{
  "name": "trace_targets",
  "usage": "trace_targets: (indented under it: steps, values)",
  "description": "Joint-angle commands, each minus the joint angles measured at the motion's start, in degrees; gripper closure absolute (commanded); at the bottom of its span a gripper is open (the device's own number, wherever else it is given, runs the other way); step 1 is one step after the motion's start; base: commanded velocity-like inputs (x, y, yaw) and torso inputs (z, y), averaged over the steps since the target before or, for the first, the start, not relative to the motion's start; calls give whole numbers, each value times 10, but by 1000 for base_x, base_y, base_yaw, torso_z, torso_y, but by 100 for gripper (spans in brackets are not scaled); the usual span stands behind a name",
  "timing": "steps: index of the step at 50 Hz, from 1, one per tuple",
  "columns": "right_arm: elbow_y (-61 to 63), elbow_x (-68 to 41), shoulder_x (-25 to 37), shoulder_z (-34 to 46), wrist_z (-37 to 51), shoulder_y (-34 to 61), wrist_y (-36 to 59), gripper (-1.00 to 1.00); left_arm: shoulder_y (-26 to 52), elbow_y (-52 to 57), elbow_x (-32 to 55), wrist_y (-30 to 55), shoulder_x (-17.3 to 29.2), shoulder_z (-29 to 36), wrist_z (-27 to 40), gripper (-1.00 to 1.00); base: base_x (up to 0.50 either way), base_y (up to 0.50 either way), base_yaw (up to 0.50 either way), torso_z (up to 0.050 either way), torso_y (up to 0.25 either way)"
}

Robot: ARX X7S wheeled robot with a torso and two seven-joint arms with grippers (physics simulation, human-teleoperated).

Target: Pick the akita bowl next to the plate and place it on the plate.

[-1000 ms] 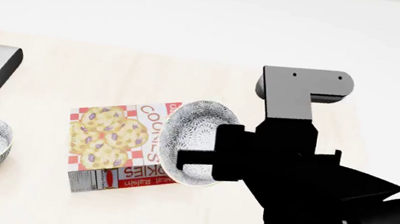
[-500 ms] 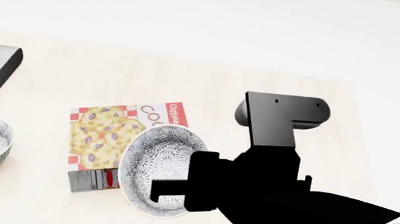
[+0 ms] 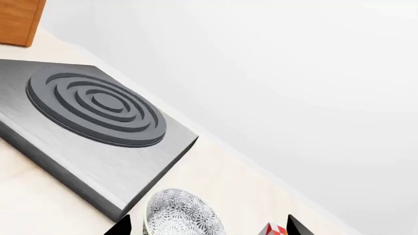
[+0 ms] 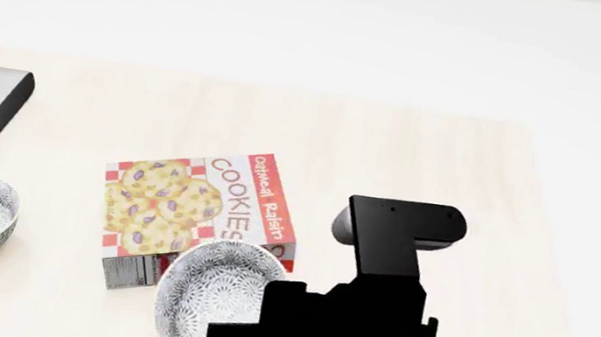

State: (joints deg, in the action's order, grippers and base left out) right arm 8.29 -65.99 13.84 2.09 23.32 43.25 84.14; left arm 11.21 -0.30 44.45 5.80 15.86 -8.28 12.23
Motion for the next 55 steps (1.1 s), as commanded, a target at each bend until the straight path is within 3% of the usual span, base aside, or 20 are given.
trace_targets:
  steps: [1,55]
  values:
    - [4,-19,8,4,-4,-28,-15,100,1,-2,2,-2,1,1,0,-100,0,0,0,0,0]
    - [-1,-4,39,84,-81,-110,-97,100,0,-1,7,-6,6,8,6,-100,0,0,0,0,0]
